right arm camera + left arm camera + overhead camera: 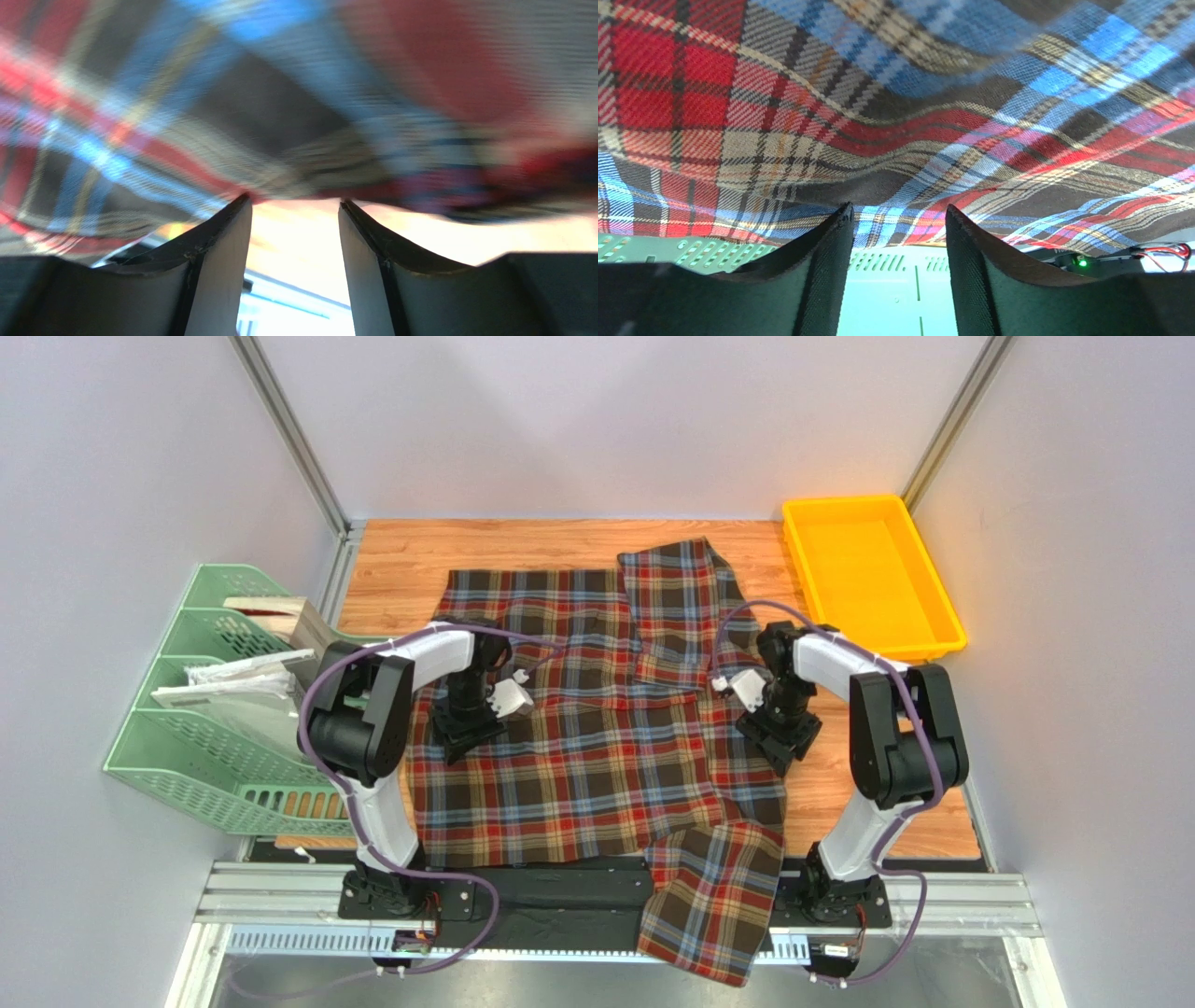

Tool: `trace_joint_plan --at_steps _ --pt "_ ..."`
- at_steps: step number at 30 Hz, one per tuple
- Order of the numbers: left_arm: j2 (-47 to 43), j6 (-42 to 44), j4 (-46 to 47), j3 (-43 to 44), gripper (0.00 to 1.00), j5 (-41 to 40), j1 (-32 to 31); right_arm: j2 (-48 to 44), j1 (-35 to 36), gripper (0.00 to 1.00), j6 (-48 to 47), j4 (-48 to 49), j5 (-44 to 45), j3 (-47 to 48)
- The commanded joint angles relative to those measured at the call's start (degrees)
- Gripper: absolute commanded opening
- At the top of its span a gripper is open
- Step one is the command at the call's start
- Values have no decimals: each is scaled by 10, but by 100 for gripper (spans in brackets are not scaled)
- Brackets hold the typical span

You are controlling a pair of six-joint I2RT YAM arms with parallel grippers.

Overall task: Fold and stack the long sleeve shirts
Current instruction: Flatten the shirt out

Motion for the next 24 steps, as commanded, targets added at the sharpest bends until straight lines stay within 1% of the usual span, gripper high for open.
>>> trace_joint_plan --at_steps 1,2,5,8,9,11,12,13,14,15,18,19,22,24 --pt "-52 44 -5 -9 60 46 -5 -45 46 54 -23 -36 -16 -43" --pt "-58 44 -7 -8 61 52 -5 -59 55 54 -26 -41 -19 -45" --pt "-86 45 -14 6 62 81 -5 -77 55 53 -27 -79 -43 -29" --pt "-114 37 -30 50 66 122 -3 -97 40 54 -26 -117 -85 37" --pt "-121 35 -35 80 67 136 3 -98 35 55 -25 -136 -98 83" --pt "-137 18 -33 113 69 169 13 -97 21 56 -16 -149 -145 140" --pt "-140 14 -30 144 70 185 27 -88 19 57 9 -146 -159 165" --pt "-147 -3 -15 158 72 219 36 -81 19 58 21 -145 -175 214" --pt "-147 -12 -5 167 73 230 43 -73 20 58 32 -142 -206 233" --pt "-138 -17 0 188 74 236 48 -48 21 58 64 -129 -212 252" --pt "-93 -30 -6 217 72 236 47 4 26 55 95 -111 -210 300" --pt "-82 -34 -6 219 71 229 48 39 27 54 102 -108 -205 311" --pt "-52 -41 1 206 70 215 48 80 25 54 101 -80 -163 299" --pt "-40 -42 11 183 70 206 47 90 23 54 95 -59 -132 268"
